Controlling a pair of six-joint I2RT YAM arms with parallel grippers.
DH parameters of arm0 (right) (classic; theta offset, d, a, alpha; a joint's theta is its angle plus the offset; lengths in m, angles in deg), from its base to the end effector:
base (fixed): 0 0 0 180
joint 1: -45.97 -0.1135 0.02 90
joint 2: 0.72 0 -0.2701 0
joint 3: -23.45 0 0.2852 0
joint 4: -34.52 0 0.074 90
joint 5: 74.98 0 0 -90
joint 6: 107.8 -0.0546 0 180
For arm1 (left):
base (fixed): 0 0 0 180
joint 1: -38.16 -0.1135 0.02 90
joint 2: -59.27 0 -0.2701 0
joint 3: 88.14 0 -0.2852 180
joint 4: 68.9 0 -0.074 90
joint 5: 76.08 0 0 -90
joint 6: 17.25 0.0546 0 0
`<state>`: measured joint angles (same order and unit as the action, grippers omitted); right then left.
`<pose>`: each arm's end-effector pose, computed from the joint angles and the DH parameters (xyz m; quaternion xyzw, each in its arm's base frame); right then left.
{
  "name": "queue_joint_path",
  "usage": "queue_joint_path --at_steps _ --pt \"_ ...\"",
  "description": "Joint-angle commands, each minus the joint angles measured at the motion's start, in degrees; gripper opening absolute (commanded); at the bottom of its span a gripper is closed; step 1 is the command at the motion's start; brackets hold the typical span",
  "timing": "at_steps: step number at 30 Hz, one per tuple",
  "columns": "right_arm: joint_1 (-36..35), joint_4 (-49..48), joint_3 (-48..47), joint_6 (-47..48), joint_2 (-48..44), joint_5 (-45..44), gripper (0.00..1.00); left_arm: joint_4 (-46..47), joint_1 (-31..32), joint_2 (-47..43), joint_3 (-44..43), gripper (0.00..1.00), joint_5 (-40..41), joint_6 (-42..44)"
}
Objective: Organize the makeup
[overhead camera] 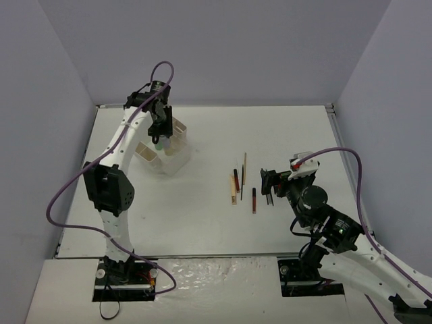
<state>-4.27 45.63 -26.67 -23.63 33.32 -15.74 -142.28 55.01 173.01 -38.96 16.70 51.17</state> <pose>0.1434 0.1287 0.3542 -0.0653 0.6771 0.1758 0.7116 0.4532 -0.1345 0.3376 -0.0465 0.9557 -0.0734 0.2813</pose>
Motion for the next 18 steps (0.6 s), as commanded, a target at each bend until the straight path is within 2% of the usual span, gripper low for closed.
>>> queue_joint_path --at_steps 1,13,18 --pt "-0.4 -3.6 -0.1 -0.2 -0.2 -2.2 1.00 -0.5 -0.5 0.0 -2.2 0.00 -1.2 2.1" --pt "-0.7 -3.6 0.1 -0.1 0.1 -2.5 1.00 5.4 -0.6 1.4 7.2 0.00 -1.4 1.2" --pt "-0.7 -3.9 0.1 0.0 0.2 -2.4 1.00 6.7 -0.7 2.1 8.6 0.00 -1.0 0.9"
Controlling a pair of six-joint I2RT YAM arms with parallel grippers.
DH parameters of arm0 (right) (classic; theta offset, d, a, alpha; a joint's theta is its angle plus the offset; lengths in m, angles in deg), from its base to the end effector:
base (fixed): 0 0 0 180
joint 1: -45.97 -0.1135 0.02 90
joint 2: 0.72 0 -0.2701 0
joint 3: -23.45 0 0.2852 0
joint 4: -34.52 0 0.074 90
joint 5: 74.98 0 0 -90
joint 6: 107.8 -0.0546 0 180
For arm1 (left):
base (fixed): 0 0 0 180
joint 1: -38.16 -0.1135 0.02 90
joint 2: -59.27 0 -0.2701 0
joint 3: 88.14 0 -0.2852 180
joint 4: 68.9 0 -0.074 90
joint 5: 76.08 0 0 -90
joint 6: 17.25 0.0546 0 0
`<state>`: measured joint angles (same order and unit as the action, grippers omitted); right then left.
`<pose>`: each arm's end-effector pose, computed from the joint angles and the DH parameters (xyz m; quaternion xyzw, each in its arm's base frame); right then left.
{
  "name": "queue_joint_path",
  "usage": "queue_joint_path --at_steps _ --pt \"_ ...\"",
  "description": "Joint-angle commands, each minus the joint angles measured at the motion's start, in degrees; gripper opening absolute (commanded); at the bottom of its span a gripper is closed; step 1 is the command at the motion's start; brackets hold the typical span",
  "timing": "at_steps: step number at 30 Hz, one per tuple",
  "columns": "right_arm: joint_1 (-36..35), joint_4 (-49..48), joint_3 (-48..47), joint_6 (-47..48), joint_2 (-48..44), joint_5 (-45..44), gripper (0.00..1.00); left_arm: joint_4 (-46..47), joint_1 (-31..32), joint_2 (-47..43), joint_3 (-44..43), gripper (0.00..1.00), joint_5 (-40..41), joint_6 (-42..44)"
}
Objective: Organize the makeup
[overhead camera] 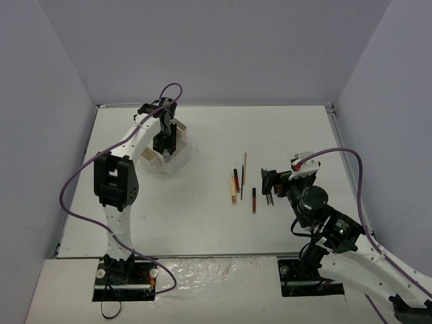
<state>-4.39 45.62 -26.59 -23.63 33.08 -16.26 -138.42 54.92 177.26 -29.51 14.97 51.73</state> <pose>0.1428 0.1279 0.3543 -0.0620 0.6767 0.1743 0.7127 0.4632 -0.1385 0.2512 -0.0383 0.9776 -0.0584 0.1985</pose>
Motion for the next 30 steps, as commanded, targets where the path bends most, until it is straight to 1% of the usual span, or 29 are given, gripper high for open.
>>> queue_joint_path --at_steps 1,6,10,13,16,18,21,30 --pt "-0.6 -3.8 0.1 0.1 0.5 -1.8 1.00 3.0 -0.6 -2.0 -0.7 0.01 0.7 0.3" --pt "-0.6 -4.0 0.2 0.2 0.6 -1.7 1.00 4.0 -0.6 -2.1 1.0 0.10 0.8 -0.1" --pt "-0.7 -4.0 0.2 0.3 0.5 -1.4 1.00 4.5 -0.6 -2.2 1.9 0.22 1.0 -0.2" --pt "-0.7 -4.0 0.3 0.3 0.4 -1.4 1.00 4.3 -0.6 -2.1 1.8 0.27 1.0 -0.3" --pt "-0.8 -4.0 0.3 0.3 0.4 -1.3 1.00 4.1 -0.7 -2.0 1.5 0.35 1.0 -0.4" --pt "-0.8 -4.0 0.3 0.3 0.3 -1.2 1.00 3.7 -0.7 -1.8 1.3 0.38 1.0 -0.4" --pt "-0.8 -4.1 0.2 0.3 0.3 -1.2 1.00 3.2 -0.8 -1.9 0.6 0.44 1.0 -0.4" --pt "-1.0 -4.1 0.3 0.5 -0.4 -0.7 1.00 1.6 -1.1 -3.9 -1.5 0.52 1.3 -0.5"
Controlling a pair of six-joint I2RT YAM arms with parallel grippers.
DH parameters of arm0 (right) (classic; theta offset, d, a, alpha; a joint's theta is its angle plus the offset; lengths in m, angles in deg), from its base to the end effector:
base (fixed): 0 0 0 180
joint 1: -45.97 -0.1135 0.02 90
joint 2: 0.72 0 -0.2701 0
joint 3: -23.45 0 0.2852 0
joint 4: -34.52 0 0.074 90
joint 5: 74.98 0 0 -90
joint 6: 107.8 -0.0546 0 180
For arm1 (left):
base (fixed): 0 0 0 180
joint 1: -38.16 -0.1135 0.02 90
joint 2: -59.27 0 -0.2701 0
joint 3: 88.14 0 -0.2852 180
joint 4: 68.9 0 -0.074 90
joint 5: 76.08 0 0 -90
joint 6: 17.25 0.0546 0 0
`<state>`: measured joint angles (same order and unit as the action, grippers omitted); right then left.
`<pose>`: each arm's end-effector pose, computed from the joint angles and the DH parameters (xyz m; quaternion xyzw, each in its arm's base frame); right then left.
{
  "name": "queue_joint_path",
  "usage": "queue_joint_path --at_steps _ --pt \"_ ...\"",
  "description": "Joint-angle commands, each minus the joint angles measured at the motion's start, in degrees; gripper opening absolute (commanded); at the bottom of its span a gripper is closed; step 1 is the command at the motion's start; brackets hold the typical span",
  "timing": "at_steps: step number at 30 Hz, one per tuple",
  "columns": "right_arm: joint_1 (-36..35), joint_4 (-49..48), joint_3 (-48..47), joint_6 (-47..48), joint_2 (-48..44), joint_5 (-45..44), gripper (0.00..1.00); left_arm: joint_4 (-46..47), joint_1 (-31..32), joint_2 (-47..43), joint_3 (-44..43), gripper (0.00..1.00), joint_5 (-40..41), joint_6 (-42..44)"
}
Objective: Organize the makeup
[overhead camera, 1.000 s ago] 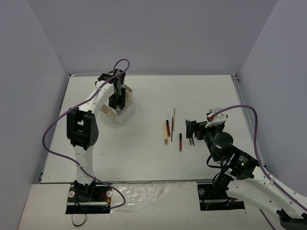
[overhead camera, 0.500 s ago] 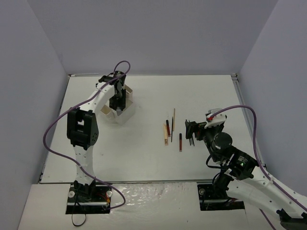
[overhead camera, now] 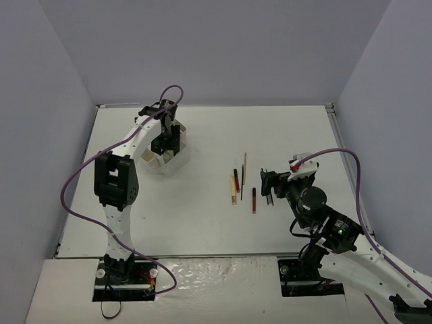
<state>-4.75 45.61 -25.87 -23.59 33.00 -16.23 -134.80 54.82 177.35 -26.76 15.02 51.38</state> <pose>0.1424 0.1294 0.3496 -0.0670 0.6796 0.1738 0.7095 0.4658 -0.1383 0.2376 -0.0422 0.9760 -0.0607 0.2048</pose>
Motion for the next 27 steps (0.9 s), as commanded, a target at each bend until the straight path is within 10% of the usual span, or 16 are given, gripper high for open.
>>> queue_joint_path --at_steps 1,14,27 --pt "-0.6 -4.1 -0.4 0.4 -0.5 -0.8 1.00 -2.2 -1.0 -4.3 -4.8 0.53 1.2 -0.2" --pt "-0.7 -3.9 -0.8 0.4 -1.0 -0.6 1.00 -6.7 -0.9 -8.4 -11.3 0.58 1.2 -1.3" --pt "-0.7 6.9 -8.3 -8.8 11.0 1.5 1.00 -2.1 0.2 -33.9 0.7 0.84 1.1 -1.1"
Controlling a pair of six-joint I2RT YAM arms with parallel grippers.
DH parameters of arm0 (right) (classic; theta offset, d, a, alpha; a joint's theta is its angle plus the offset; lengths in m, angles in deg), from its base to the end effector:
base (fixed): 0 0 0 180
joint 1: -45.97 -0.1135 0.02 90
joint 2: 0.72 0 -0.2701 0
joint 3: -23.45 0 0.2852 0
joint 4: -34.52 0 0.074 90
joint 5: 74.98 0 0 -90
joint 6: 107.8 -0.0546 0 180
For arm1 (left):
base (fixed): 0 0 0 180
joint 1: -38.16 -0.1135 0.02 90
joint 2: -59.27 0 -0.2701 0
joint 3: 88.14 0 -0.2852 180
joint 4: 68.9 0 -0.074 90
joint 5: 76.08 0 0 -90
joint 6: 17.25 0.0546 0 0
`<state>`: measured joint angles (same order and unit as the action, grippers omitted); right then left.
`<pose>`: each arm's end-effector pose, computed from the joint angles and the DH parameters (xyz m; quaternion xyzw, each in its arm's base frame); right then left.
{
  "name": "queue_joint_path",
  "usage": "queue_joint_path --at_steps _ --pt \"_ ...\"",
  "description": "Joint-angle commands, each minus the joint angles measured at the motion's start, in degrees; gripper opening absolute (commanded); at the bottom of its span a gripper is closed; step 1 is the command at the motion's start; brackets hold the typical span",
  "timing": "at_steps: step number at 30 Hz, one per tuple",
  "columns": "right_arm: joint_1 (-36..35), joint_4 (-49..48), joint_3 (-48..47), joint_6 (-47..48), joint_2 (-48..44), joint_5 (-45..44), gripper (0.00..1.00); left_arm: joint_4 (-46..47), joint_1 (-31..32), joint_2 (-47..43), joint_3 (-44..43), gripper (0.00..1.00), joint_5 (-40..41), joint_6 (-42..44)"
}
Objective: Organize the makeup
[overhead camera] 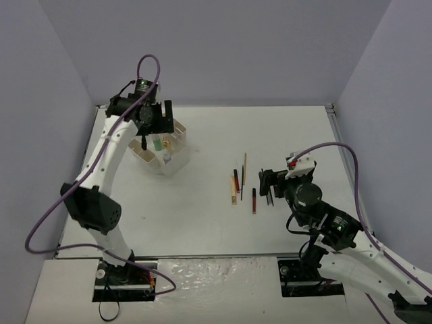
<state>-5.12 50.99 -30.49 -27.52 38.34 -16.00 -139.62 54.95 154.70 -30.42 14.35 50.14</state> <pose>0.1517 0.1431 0.3536 -0.0696 0.7121 0.1747 0.6765 0.3761 -0.1131 0.4221 -0.0482 0.9188 -0.1288 0.3700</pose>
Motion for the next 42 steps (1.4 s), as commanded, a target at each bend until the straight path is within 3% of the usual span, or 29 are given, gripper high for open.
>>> queue_joint_path --at_steps 1,8,13,18,22,39,42 --pt "-0.3 1.6 -3.7 -6.3 7.5 1.8 1.00 3.6 0.0 -14.1 6.3 0.86 2.7 0.4" --pt "-0.1 1.7 -3.6 -13.8 19.5 2.9 1.00 11.2 -0.2 -31.8 23.4 0.94 8.4 2.5" --pt "3.6 1.7 -0.9 -20.7 22.1 3.1 0.98 17.2 -0.1 -43.7 37.8 0.96 9.6 3.5" --pt "8.8 1.6 2.6 -23.5 24.2 7.6 0.91 21.0 -0.1 -49.8 46.7 0.96 8.1 3.3" --pt "9.1 1.1 3.3 -24.5 28.2 9.6 0.87 23.0 -0.1 -51.6 52.3 0.97 7.8 2.8" --pt "10.1 -7.5 7.0 -28.1 45.2 13.8 0.49 23.8 -0.2 -54.3 55.8 0.97 7.8 3.1" --pt "10.3 -7.9 7.1 -28.1 46.9 14.1 0.36 24.1 -0.3 -53.9 55.9 0.97 6.0 2.9"
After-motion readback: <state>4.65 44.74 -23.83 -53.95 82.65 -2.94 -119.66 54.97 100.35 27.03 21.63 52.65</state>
